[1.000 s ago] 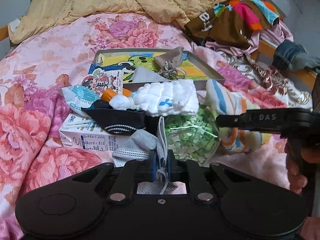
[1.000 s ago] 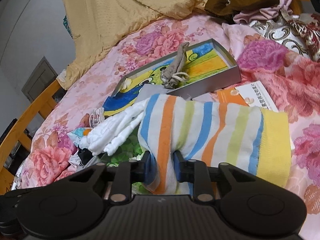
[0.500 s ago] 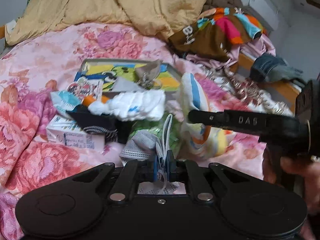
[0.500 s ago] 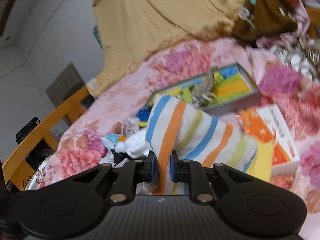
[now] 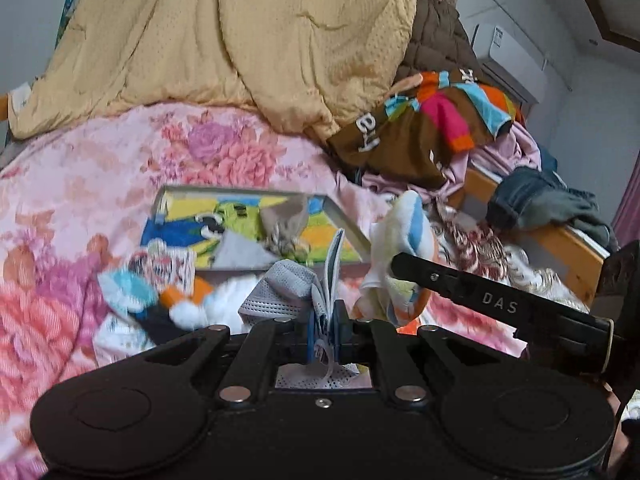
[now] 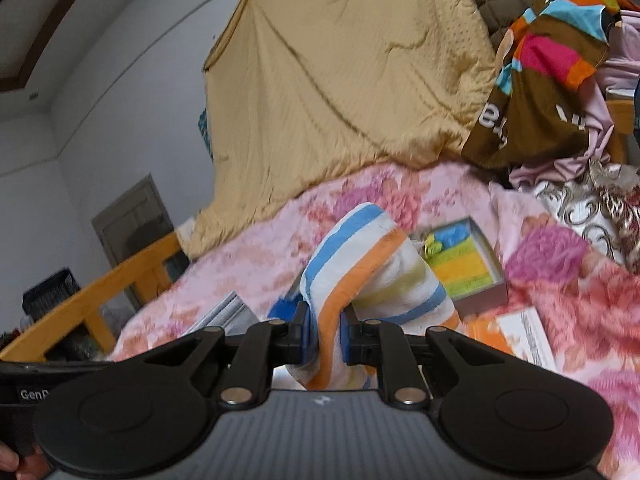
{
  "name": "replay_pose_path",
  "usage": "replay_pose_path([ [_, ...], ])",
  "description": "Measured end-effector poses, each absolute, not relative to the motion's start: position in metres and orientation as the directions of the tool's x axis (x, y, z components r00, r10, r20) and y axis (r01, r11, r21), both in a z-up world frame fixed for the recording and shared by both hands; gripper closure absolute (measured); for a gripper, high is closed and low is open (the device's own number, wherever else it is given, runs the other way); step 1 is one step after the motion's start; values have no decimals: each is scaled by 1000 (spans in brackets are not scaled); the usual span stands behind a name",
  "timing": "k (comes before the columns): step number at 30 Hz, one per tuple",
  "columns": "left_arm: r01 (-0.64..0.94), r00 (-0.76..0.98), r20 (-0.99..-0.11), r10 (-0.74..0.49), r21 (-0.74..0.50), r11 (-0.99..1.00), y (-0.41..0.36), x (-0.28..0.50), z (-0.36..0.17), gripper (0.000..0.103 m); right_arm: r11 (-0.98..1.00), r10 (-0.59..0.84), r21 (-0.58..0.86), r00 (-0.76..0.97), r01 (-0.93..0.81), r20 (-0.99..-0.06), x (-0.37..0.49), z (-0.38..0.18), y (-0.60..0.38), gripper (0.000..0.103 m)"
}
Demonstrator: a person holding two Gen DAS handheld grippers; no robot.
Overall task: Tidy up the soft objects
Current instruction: 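Lift the striped towel with the right tool while the left tool lifts the grey mask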
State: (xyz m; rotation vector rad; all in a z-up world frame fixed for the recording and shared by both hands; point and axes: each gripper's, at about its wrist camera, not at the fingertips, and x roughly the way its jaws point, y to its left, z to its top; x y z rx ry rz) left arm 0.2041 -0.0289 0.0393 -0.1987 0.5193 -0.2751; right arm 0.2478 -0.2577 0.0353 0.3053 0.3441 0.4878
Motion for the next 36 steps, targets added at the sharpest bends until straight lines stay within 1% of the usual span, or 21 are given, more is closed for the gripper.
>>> replay_pose_path([
  [9,214,867,-418,-271,-179,960,-28,258,66,95,837,468,392,870,-381,-154,320,60,-267,87],
  [14,190,881,-404,-247,-175,966,-27,300,66,94,837,467,392,872,-382,-147,366,61,-268,87],
  [19,161,877,-430,-215,-159,974,-31,349,52,94,846,448,403,875,-350,-180,407,45,-268,87],
  [25,115,873,-449,-190,-188,975,-33,403,30,94,856,441,401,865,-326,-238,439,24,-263,86],
  [27,90,874,-455,-170,-192,977,-34,414,24,94,863,439,389,861,-323,-258,445,18,-260,86],
  [32,61,867,-479,-138,-173,983,-35,438,9,94,858,443,416,842,-300,-307,458,5,-258,86],
  [36,30,858,-500,-119,-182,983,-33,447,-1,94,851,468,423,815,-312,-341,466,2,-255,86],
])
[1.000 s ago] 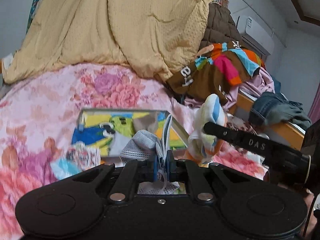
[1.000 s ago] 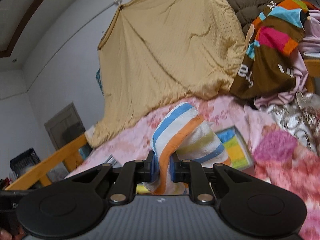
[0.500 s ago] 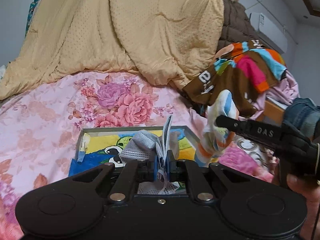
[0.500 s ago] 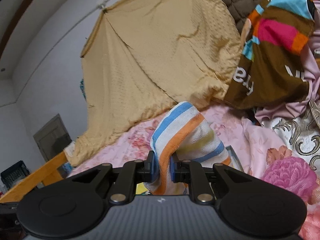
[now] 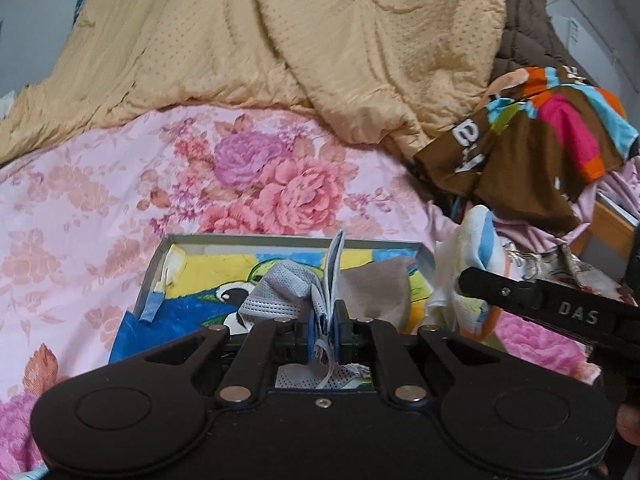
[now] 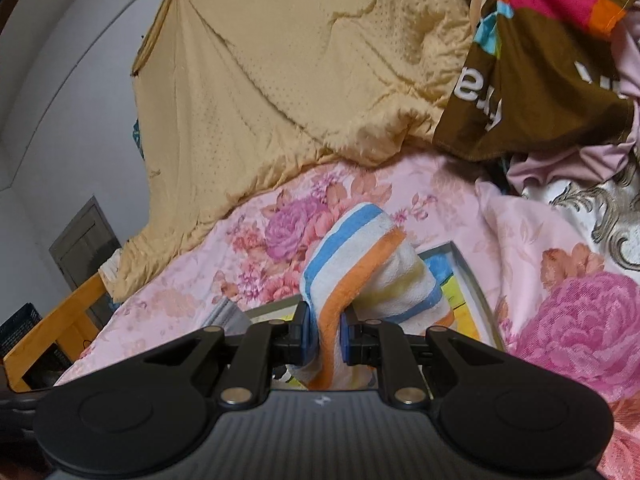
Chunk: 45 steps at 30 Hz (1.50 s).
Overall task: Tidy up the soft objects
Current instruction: 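Lower the striped towel into the frog tray with the right tool while the left tool lowers the grey mask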
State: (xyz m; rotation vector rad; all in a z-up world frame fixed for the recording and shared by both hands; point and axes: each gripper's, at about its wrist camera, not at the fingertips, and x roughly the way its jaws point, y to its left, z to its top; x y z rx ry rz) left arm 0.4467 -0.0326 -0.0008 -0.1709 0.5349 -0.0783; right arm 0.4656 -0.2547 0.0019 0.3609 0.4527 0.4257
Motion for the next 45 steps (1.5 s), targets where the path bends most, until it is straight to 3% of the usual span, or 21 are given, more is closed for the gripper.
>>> replay_pose_path([
  [15,-87,798,-601,-54,-204,975,-20,470,-28,93,852,495,421,740,-311,-455,481,-18,-235,85],
  [30,-162,737,-674,-52,-251,954,-10,473,-42,88,854,503,420,689,-306,-521,485,-29,-227,72],
  [36,-163,744,-665,-60,-269,949,-7,468,-40,79,867,485,392,700,-307,-525,482,-27,-225,68],
  [45,-180,757,-653,-5,-216,960,-11,455,-30,58,889,447,351,718,-293,-533,472,-18,-227,46],
])
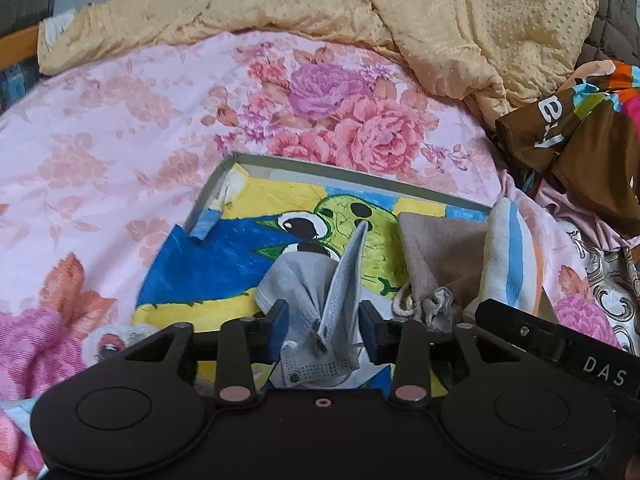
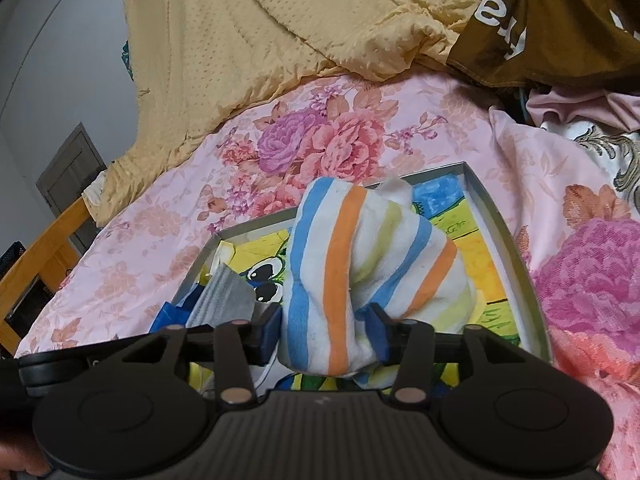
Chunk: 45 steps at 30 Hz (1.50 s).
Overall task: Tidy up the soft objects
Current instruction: 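Lower the striped towel into the frog tray with the right tool while the left tool lowers the grey mask, then open both tools and release the towel and mask in the tray, then withdraw both tools from the tray back toward the pile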
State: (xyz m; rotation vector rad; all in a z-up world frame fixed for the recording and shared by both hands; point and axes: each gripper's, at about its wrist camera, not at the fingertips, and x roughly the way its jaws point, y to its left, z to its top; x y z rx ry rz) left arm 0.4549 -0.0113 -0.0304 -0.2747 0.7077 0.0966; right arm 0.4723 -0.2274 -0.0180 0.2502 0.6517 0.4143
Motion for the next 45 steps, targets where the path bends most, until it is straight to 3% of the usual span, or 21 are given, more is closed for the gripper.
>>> replay_pose_path([
  [7,-179,778,-628,12,-202,963,-12,434,-11,39,899,427,328,741,-289,-517,454,-4,-233,28],
  [14,-178,803,-595,33,-187,966,-10,402,7,30,919,389,268,786,-291,-480,427,17,-238,13],
  [17,-178,825,-563,46,-181,967,-11,382,14,21,926,371,246,811,-286,-452,411,26,-241,7],
  [28,-179,882,-468,60,-214,960,-12,309,27,8,954,296,166,881,-250,-370,339,44,-249,0],
  [45,-149,903,-428,26,-257,955,-1,209,24,1,966,256,126,882,-224,-397,237,21,-223,0],
])
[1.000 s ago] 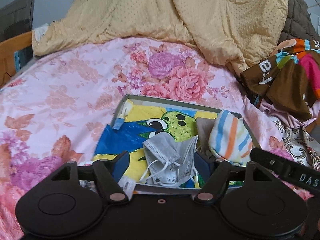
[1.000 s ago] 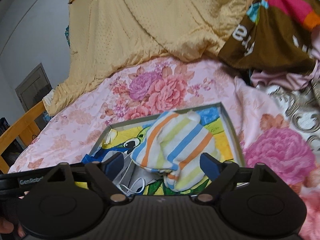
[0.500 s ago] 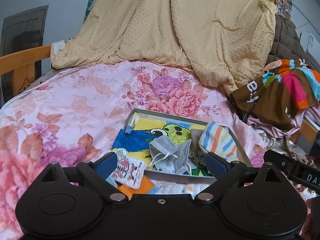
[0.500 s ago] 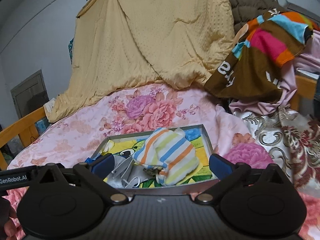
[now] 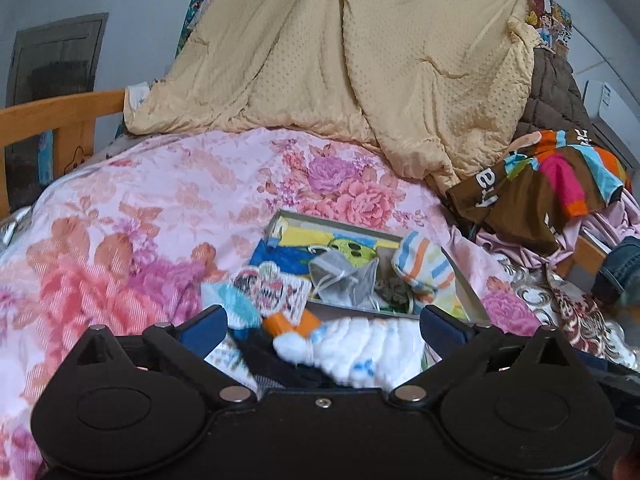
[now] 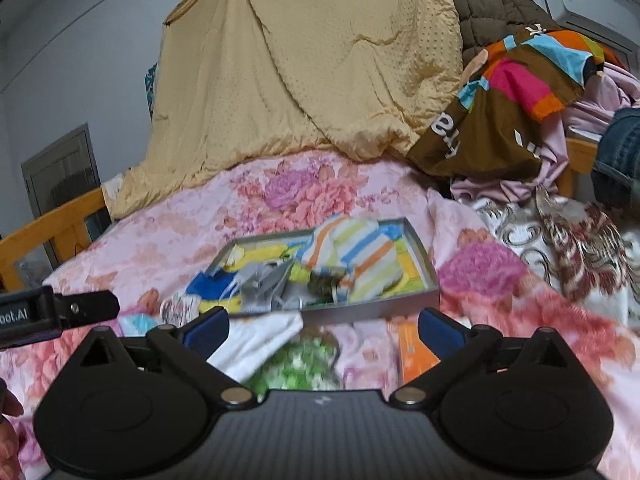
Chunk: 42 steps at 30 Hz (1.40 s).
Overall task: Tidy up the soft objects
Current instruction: 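Withdraw both tools from the tray back toward the pile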
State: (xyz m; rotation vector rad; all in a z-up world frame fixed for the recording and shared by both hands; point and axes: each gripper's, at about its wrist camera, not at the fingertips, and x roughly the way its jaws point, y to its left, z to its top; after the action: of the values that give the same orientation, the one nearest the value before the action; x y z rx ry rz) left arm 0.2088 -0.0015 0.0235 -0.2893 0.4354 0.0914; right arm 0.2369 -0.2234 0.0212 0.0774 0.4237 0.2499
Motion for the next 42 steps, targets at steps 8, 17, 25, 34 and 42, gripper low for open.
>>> replay_pose_path([
  [8,-121,899,-438,7,-234,965,-1,177,11,1,971,240,125,880,-206,-410,208,14,-222,1],
  [17,-99,896,-445,0,-199,975,-1,150,-2,1,973,229,122,866,-194,-446,187,5,-223,0],
  [25,-89,881,-473,-11,-188,978,4,133,-15,1,974,227,89,851,-210,-474,173,0,-215,0],
  [34,-149,863,-504,41,-175,973,22,125,-31,1,968,236,45,824,-249,-515,169,-9,-201,0],
  [42,-165,860,-505,67,-152,975,30,124,-34,1,957,260,33,803,-288,-536,172,-15,-191,0],
])
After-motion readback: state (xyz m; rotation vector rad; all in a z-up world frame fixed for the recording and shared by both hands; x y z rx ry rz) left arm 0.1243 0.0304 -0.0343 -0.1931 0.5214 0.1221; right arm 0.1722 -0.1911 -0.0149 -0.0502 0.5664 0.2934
